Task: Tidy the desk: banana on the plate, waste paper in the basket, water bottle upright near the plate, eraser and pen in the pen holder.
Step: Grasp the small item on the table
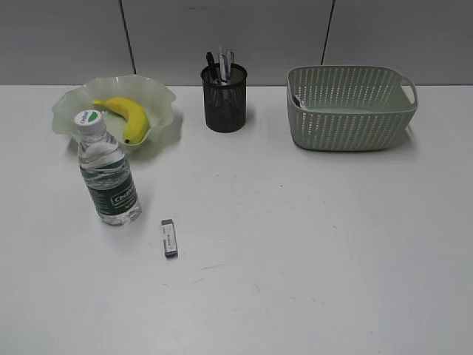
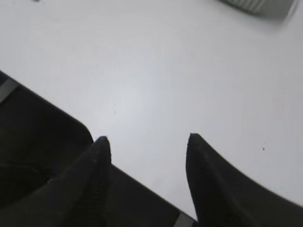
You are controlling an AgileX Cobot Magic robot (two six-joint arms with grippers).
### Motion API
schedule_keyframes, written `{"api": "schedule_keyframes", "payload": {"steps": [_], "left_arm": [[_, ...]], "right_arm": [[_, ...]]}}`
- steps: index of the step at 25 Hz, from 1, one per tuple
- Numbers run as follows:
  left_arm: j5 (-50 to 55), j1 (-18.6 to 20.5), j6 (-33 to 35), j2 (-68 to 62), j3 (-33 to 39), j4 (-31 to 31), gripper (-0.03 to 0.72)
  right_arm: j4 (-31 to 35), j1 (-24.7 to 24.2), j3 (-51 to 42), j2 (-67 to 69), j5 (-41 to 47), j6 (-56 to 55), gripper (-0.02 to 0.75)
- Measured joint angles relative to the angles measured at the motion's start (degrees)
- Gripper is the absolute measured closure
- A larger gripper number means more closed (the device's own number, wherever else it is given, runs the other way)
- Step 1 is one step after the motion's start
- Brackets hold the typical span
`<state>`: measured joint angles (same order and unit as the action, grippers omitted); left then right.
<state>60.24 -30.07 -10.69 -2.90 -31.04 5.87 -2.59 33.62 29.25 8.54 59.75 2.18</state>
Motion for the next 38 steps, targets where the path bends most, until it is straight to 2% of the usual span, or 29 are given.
{"api": "schedule_keyframes", "payload": {"steps": [7,13,22,26,30,38], "left_arm": [[-12.02,0.0,0.43,-17.36,-4.15,-5.87,0.253],[-16.16,0.0,0.58,-43.38,-10.3,-9.26,0.253],[-12.63,-0.33,-0.44,-75.51,-22.5,-25.39,0.253],[-11.36,-2.36,-5.14,-83.95,-25.03,-25.67,0.253],[-12.16,-4.84,-11.88,-89.41,-25.99,-22.29,0.253],[-18.27,-6.59,-14.99,-97.31,-27.73,-20.25,0.253]], "right_arm": [[0.0,0.0,-0.04,-7.19,-0.18,0.06,0.324],[0.05,0.0,-0.04,-7.43,-0.18,0.11,0.324],[0.1,0.0,-0.04,-7.43,-0.22,0.11,0.324],[0.1,0.0,-0.04,-7.43,-0.22,0.11,0.324],[0.1,0.0,-0.04,-7.43,-0.22,0.11,0.324],[0.1,0.0,-0.04,-7.43,-0.28,0.11,0.324]]}}
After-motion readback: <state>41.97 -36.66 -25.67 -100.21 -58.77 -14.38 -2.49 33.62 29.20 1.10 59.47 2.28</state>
